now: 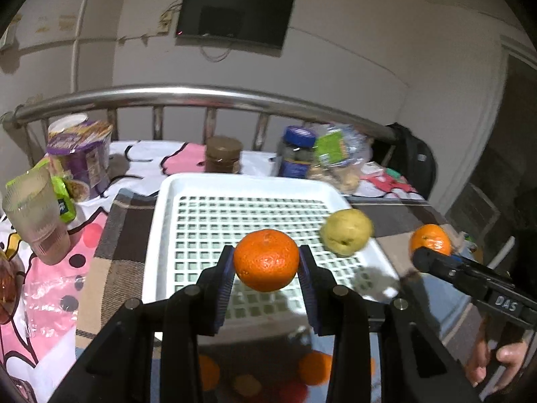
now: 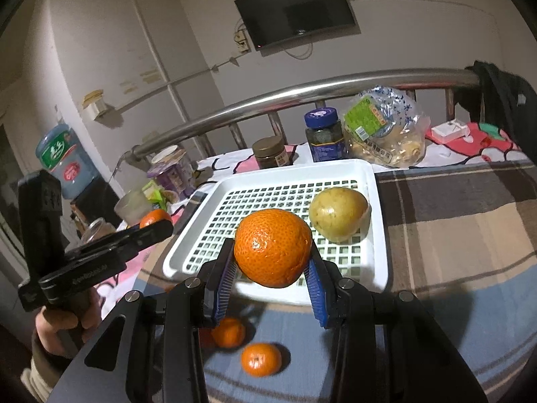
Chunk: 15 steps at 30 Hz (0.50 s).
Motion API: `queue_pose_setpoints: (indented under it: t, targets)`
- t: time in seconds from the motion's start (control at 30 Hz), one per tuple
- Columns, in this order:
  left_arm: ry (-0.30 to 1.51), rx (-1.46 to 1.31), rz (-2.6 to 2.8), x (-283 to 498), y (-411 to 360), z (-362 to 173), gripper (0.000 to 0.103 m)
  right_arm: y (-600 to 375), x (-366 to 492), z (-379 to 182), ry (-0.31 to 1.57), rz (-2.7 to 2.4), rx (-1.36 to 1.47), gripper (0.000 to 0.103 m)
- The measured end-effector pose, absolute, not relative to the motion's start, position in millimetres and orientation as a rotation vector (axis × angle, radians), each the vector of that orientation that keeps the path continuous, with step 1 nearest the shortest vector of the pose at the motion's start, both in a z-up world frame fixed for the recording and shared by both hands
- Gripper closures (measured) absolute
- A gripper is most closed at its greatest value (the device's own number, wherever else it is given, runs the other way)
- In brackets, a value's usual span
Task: Organize fruits
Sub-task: 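Carry both mandarins over the tray and release them onto it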
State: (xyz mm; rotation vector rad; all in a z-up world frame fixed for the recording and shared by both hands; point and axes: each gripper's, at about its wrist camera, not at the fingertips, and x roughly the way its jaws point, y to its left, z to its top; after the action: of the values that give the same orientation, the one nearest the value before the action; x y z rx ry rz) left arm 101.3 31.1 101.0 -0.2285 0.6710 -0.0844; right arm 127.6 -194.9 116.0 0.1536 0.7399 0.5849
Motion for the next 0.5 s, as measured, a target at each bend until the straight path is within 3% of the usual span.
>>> queue_pose_setpoints:
  t: [0.5]
  targets:
    - [0.788,-0.248,-0.005,139,45,41,0.063,-152,175,54,0.881,0.465,0.044,0.065]
